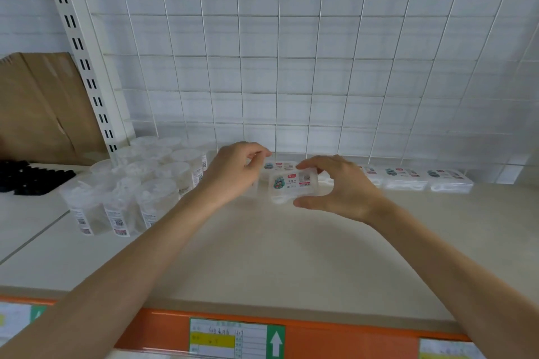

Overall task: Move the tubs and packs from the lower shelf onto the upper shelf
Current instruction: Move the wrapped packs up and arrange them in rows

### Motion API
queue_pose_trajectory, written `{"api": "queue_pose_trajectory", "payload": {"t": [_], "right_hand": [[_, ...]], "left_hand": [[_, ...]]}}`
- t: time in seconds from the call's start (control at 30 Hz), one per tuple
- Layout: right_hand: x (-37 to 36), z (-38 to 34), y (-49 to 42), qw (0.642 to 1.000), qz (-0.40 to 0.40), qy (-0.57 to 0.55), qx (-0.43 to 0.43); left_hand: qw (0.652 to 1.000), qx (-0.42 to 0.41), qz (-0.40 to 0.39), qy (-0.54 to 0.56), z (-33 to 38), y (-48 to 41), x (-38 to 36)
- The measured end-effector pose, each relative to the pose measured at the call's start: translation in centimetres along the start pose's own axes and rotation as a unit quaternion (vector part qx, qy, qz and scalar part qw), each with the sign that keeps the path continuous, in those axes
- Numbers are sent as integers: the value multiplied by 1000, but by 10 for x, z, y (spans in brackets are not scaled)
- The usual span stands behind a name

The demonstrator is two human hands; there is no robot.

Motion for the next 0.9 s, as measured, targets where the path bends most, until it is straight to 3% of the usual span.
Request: {"api": "queue_pose_trajectory", "payload": {"t": [0.13,0.23,0.37,0.9], "right_hand": [[-19,12,7,995,-87,20,-34],[-19,8,6,994,-99,55,-1],[-5,-1,2,997,-63,38,38],[-45,-9,6,978,-158,119,65]], "left_hand": [[978,23,-71,-194,-20,-3,-9],[957,50,-123,-259,-29,2,-14],[950,54,-120,-284,-24,5,-10],[915,38,-165,-365,-29,10,-22]]}}
Point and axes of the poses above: each hand's wrist, its own y-axis away from the middle knuckle, its own x-axis out of the back of the hand, z = x × y, the point moved 9 cm from there along -y, towards the middle knuckle, and after that the axes turned 7 degrees about x, right-handed, at the moved point
